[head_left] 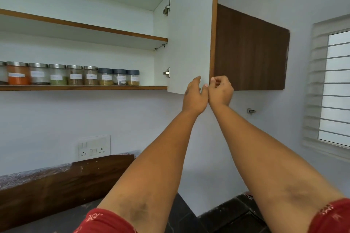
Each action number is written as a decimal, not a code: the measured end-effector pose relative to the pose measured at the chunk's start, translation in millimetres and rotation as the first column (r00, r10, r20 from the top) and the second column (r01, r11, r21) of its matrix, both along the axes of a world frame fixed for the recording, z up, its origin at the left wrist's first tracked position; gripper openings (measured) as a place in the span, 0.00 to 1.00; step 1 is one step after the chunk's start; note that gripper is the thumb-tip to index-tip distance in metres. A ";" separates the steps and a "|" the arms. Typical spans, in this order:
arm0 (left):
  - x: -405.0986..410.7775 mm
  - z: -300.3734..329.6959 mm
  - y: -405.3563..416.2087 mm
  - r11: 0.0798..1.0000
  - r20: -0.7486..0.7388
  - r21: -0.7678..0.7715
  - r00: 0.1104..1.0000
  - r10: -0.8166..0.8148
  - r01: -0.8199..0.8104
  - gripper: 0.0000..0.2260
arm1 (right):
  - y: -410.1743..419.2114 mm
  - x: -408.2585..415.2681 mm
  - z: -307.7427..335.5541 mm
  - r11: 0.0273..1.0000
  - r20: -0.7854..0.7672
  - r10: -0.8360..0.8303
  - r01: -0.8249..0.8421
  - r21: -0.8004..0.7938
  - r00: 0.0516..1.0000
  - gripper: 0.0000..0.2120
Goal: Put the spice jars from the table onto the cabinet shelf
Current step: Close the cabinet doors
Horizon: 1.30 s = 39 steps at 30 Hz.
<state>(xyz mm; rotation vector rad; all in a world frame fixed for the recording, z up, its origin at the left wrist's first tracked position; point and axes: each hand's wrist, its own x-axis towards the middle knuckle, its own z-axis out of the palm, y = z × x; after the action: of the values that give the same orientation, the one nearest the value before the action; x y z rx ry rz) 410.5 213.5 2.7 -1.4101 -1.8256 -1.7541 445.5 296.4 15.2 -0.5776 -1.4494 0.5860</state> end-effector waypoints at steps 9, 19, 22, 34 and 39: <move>-37.9 2.0 -54.2 0.949 -0.036 0.246 0.976 0.214 -0.199 0.15 | -67.6 -44.6 -7.7 0.908 -0.021 0.393 -0.385 0.168 0.919 0.15; -87.6 -5.5 -91.5 0.885 -0.215 0.268 0.872 0.440 -0.380 0.16 | -105.9 -118.1 -9.9 0.913 0.006 0.303 -0.292 0.286 0.953 0.17; -109.4 -8.4 -105.3 0.862 -0.199 0.310 0.859 0.471 -0.401 0.17 | -121.7 -142.0 -10.7 0.888 0.011 0.336 -0.321 0.329 0.942 0.18; -235.3 -9.4 -170.1 0.792 -0.210 0.326 0.777 0.593 -0.516 0.19 | -173.2 -261.6 -12.8 0.798 0.346 0.141 -0.313 0.515 0.928 0.33; -281.6 -4.4 -182.4 0.772 -0.202 0.309 0.755 0.624 -0.555 0.21 | -180.4 -303.5 -8.1 0.756 0.446 0.041 -0.320 0.571 0.894 0.39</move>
<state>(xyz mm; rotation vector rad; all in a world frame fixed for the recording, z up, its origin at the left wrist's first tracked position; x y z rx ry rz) 128.9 31.1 -1.7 -0.8046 -1.5979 -1.2865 142.1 116.0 7.1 0.0013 -1.9975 0.0834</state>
